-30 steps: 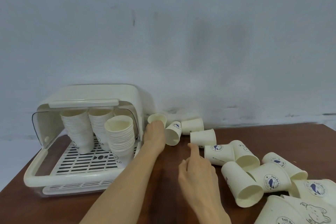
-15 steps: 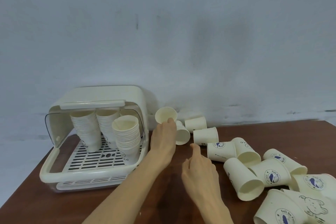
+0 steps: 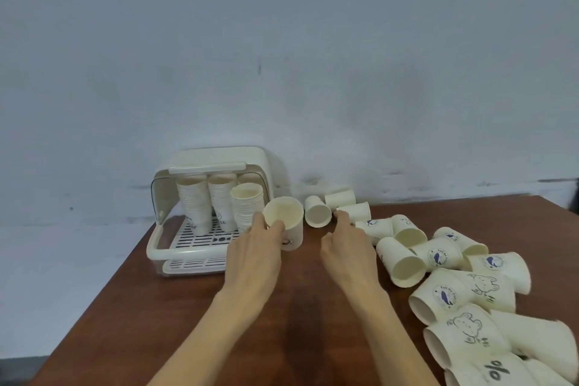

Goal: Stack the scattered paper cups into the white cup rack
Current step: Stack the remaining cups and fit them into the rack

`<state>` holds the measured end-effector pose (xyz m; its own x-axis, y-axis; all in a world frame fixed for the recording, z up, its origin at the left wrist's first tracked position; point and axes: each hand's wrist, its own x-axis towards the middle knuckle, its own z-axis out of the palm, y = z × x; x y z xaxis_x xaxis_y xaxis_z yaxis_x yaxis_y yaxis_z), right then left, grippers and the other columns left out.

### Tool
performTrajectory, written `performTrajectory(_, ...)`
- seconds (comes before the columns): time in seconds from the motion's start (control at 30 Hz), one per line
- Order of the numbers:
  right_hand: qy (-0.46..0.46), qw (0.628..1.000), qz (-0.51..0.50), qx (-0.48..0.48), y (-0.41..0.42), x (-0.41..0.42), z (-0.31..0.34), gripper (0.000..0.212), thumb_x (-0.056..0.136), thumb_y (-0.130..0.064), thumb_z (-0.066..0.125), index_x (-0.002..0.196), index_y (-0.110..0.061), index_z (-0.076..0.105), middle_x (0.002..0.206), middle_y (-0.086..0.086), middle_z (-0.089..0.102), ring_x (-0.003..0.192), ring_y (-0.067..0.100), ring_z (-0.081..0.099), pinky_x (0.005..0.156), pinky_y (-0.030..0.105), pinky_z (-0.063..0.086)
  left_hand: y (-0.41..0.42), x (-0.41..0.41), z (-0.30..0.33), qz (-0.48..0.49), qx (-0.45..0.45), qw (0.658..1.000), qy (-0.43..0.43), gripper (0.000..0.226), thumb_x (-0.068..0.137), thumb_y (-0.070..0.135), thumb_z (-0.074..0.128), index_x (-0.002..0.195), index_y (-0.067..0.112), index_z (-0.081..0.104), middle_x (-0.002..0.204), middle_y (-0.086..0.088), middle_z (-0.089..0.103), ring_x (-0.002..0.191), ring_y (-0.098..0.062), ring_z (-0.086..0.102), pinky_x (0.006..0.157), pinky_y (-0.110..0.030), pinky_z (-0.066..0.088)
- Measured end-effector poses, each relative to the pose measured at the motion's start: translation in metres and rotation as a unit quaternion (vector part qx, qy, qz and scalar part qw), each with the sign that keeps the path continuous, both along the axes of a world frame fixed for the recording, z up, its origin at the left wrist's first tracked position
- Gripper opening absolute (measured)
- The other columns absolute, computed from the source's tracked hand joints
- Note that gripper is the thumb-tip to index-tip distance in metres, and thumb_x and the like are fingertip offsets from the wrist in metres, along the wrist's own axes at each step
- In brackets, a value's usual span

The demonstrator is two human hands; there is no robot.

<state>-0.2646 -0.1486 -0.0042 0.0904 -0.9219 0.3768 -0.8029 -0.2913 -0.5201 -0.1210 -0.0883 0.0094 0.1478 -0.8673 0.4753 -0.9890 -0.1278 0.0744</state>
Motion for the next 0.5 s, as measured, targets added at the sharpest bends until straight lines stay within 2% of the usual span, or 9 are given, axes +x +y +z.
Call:
performTrajectory(0.17, 0.015, 0.999, 0.019, -0.026, 0.036, -0.013, 0.010, 0.044, 0.090, -0.016, 0.042, 0.134, -0.014, 0.036, 0.100, 0.012, 0.066, 0.094, 0.036, 0.060, 0.065, 0.037, 0.037, 0.040, -0.009, 0.004, -0.002, -0.009, 1.000, 0.022, 0.023, 0.101, 0.036, 0.036, 0.104, 0.019, 0.051, 0.105, 0.002, 0.046, 0.083, -0.025, 0.059, 0.060, -0.034, 0.034)
performTrajectory(0.37, 0.036, 0.999, 0.013, -0.016, 0.071, -0.038, 0.010, 0.044, 0.090, -0.016, 0.043, 0.134, -0.014, 0.037, 0.100, 0.011, 0.065, 0.096, 0.034, 0.060, 0.074, 0.040, 0.045, 0.074, -0.024, 0.003, -0.041, -0.038, 0.996, 0.064, 0.023, 0.099, 0.037, 0.042, 0.101, 0.018, 0.056, 0.106, 0.004, 0.051, 0.083, -0.024, 0.062, 0.063, -0.036, 0.046)
performTrajectory(0.5, 0.058, 0.998, -0.005, -0.016, 0.096, -0.064, 0.007, 0.044, 0.093, -0.017, 0.042, 0.136, -0.015, 0.037, 0.105, 0.010, 0.062, 0.101, 0.031, 0.056, 0.073, 0.037, 0.043, 0.092, -0.040, 0.000, -0.062, -0.043, 0.992, 0.101, 0.023, 0.098, 0.039, 0.042, 0.101, 0.020, 0.056, 0.105, 0.006, 0.051, 0.083, -0.023, 0.061, 0.062, -0.033, 0.041)
